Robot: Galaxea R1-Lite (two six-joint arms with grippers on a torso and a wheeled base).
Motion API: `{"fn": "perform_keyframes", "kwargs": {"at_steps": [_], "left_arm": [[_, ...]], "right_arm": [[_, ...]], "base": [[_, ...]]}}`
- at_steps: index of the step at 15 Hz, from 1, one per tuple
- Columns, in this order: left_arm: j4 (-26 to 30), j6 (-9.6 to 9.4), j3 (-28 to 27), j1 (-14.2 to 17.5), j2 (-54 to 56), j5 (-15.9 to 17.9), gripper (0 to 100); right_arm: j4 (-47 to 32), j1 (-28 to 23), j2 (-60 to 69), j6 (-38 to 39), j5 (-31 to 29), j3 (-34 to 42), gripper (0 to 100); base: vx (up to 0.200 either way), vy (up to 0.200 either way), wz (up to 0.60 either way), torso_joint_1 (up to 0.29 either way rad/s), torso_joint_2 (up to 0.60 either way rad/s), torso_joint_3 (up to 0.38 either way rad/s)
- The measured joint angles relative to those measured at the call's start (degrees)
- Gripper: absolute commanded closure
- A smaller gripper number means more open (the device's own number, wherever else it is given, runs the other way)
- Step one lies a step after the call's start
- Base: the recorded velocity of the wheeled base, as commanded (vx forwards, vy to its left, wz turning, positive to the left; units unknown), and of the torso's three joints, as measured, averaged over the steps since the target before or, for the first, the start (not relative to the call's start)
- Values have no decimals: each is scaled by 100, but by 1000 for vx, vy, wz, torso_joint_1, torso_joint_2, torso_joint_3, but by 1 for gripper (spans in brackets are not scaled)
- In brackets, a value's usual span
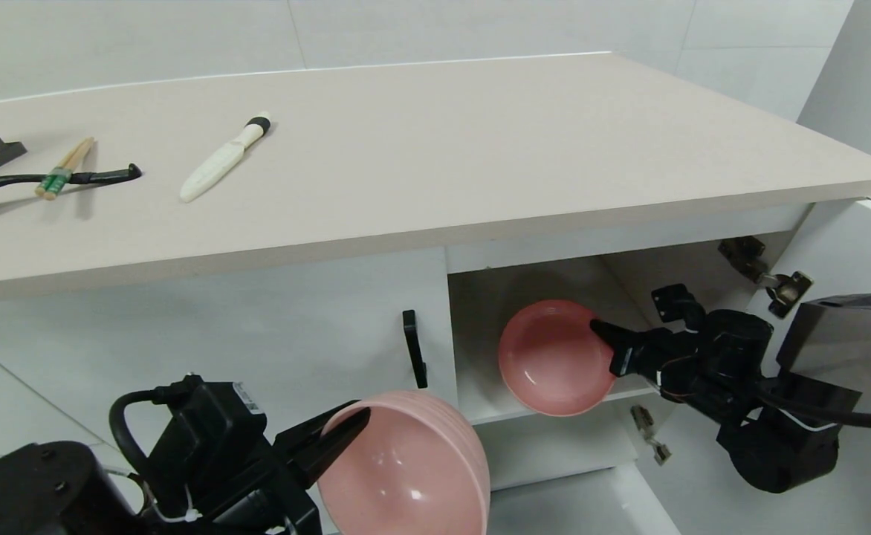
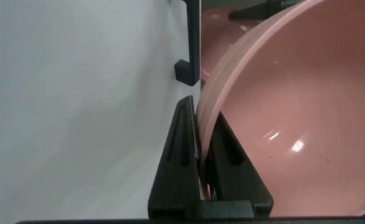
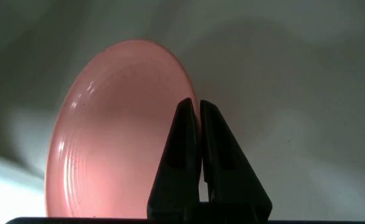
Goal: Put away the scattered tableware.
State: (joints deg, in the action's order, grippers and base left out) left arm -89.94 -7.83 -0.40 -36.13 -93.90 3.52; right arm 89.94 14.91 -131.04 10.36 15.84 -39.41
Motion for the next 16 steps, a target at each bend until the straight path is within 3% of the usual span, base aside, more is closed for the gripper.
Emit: {"fn": "perform_keyframes", "kwargs": {"at_steps": [7, 16], "left_arm": [[2, -87, -364, 9, -48, -40, 100], [2, -88, -413, 100, -30, -44, 100]], "right_arm": [[0, 24, -430, 446, -391, -625, 100], [-2, 116, -1009, 751, -1047, -1431, 100]], "base": [[0, 0, 0, 0, 0, 0], [0, 0, 0, 0, 0, 0]]}}
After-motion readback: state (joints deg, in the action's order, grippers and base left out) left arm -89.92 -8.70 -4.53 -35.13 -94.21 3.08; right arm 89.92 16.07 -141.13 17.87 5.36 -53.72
